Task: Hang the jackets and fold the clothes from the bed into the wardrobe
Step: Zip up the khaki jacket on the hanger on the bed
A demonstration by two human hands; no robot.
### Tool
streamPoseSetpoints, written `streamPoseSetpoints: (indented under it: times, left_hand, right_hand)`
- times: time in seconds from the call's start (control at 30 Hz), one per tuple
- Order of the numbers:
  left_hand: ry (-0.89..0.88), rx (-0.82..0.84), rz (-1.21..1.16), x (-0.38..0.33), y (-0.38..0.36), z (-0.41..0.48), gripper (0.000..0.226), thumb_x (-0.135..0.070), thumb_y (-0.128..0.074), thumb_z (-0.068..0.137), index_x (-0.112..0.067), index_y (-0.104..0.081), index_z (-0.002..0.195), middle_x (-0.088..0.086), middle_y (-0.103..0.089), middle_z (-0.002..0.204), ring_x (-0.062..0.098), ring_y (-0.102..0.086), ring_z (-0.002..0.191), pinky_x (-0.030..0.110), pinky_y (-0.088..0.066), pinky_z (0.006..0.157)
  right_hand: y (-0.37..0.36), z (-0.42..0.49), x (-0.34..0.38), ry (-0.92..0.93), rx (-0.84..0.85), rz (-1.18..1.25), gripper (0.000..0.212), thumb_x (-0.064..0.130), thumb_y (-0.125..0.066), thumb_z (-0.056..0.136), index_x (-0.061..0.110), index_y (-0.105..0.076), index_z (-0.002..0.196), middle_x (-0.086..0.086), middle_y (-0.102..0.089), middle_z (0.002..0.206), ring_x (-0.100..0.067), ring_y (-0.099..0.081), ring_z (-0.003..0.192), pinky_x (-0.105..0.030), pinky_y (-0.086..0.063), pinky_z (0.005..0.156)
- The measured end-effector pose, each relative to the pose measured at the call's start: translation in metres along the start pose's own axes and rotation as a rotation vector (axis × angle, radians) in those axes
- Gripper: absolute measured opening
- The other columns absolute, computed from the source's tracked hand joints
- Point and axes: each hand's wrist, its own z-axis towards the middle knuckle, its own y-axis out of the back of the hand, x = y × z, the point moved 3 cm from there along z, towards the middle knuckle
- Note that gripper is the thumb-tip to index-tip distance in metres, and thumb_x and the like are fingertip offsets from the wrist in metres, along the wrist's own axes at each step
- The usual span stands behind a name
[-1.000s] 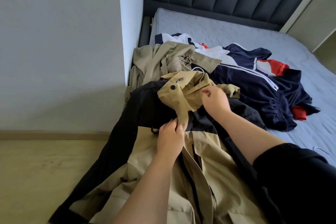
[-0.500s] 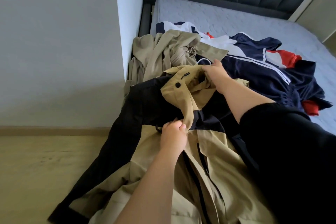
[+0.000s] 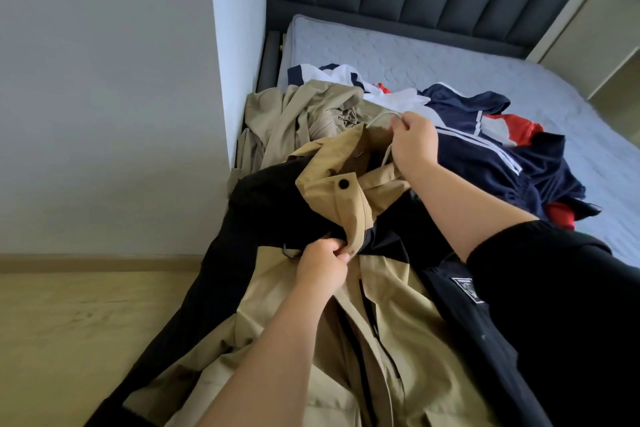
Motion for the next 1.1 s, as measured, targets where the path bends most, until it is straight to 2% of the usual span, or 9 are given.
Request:
streamPoseSetpoints:
  times: [0.1,0.2,0.27,0.4,0.57,0.7,0.9,0.97,1.1]
  left_hand:
    - [-0.044,-0.072,-0.264,-0.027,0.009,-0.022,0.027,-0.032,-0.057,0.091,-0.025,-0.061,0.117,-0.017,-0.063,0.098,0.003,-0.059,0.087,0.015,-0.043,0.065]
    - [-0.115,-0.13,-0.422,-0.053,0.019,-0.047,0.023,-0.035,-0.061,0.086,-0.027,-0.061,0.107,-0.014,-0.065,0.095,0.003,-0.062,0.086,0.01,-0.042,0.061]
    - [-0.168,-0.167,-0.435,-0.07,0.03,-0.064,0.018,-0.034,-0.062,0.085,-0.032,-0.059,0.103,-0.016,-0.065,0.095,-0.005,-0.061,0.084,0.006,-0.043,0.059]
    - [-0.272,-0.345,-0.203,-0.104,0.059,-0.094,0.006,-0.032,-0.064,0.087,-0.03,-0.059,0.09,-0.015,-0.063,0.085,-0.001,-0.059,0.079,0.012,-0.045,0.067]
    - [-0.529,-0.568,0.188,-0.14,0.09,-0.13,0.026,-0.026,-0.073,0.081,-0.021,-0.062,0.104,-0.008,-0.056,0.098,0.01,-0.056,0.093,0.016,-0.045,0.077]
    - [-0.637,-0.524,0.594,-0.154,0.112,-0.142,0.044,-0.038,-0.071,0.08,-0.019,-0.06,0.118,-0.004,-0.056,0.12,0.018,-0.045,0.116,0.029,-0.036,0.1]
    - [-0.569,-0.431,0.713,-0.154,0.149,-0.162,0.035,-0.049,-0.075,0.071,-0.023,-0.054,0.079,-0.012,-0.044,0.073,0.009,-0.044,0.069,0.021,-0.026,0.058]
    - [-0.542,-0.39,0.702,-0.152,0.153,-0.165,0.032,-0.048,-0.073,0.074,-0.022,-0.054,0.074,-0.011,-0.045,0.07,0.004,-0.04,0.064,0.02,-0.024,0.055]
    - [-0.516,-0.277,0.703,-0.151,0.149,-0.166,0.03,-0.041,-0.064,0.085,-0.011,-0.064,0.083,-0.002,-0.058,0.081,0.016,-0.051,0.075,0.025,-0.03,0.06]
  right_hand:
    - [0.025,-0.018,0.022,0.076,-0.017,0.012,0.041,0.017,-0.047,0.096,0.018,-0.037,0.056,-0.007,-0.049,0.076,-0.023,-0.044,0.076,-0.03,-0.027,0.066]
    - [0.047,-0.034,0.046,0.068,0.109,0.113,0.041,0.015,-0.049,0.096,0.016,-0.044,0.055,-0.01,-0.056,0.064,-0.024,-0.05,0.064,-0.031,-0.04,0.063]
    - [0.064,-0.044,0.065,0.063,0.219,0.152,0.043,0.014,-0.056,0.093,0.017,-0.048,0.05,0.0,-0.05,0.049,-0.013,-0.044,0.049,-0.017,-0.039,0.049]
    - [0.106,-0.061,0.099,-0.007,0.363,0.208,0.031,0.001,-0.057,0.079,0.008,-0.051,0.049,0.008,-0.039,0.034,-0.003,-0.034,0.033,-0.015,-0.033,0.041]
    - [0.158,-0.076,0.13,0.01,0.338,0.322,0.028,0.001,-0.053,0.076,0.007,-0.05,0.049,-0.005,-0.041,0.046,-0.016,-0.035,0.045,-0.025,-0.031,0.051]
    - [0.187,-0.083,0.149,0.03,0.317,0.383,0.032,0.003,-0.055,0.079,0.009,-0.052,0.047,-0.008,-0.045,0.05,-0.019,-0.036,0.047,-0.026,-0.033,0.053]
    - [0.204,-0.098,0.163,0.042,0.306,0.325,0.031,0.006,-0.055,0.082,0.009,-0.055,0.051,-0.004,-0.044,0.045,-0.017,-0.037,0.046,-0.026,-0.037,0.053]
    - [0.203,-0.103,0.165,0.033,0.306,0.326,0.032,0.006,-0.055,0.083,0.009,-0.055,0.051,-0.004,-0.043,0.045,-0.016,-0.036,0.046,-0.024,-0.036,0.052]
    - [0.203,-0.11,0.168,0.017,0.324,0.346,0.033,0.006,-0.056,0.084,0.009,-0.055,0.051,-0.005,-0.042,0.045,-0.018,-0.035,0.045,-0.024,-0.035,0.051]
